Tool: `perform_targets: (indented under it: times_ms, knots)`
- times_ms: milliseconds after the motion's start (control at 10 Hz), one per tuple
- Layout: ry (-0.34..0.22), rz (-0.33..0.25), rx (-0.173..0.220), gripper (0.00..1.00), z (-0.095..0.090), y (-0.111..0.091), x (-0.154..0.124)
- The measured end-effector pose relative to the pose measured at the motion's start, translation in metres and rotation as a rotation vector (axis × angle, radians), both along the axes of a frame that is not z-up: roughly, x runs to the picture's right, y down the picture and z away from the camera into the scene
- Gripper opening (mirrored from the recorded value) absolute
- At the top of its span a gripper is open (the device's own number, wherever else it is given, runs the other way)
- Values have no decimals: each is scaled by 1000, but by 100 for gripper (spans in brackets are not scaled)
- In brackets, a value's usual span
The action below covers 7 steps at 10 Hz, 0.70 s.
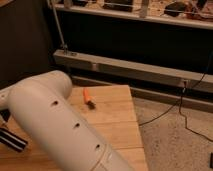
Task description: Place the eraser in the ceramic cup
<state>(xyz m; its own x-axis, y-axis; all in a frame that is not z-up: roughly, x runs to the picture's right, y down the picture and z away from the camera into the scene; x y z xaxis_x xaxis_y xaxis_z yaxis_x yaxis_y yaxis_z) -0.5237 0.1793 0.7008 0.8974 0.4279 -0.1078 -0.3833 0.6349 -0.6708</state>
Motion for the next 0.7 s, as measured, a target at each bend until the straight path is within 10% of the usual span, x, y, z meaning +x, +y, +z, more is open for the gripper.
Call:
perform_targets:
  times_ms: [700]
  knots:
    - [-223,184,-12,33,-71,-84,71]
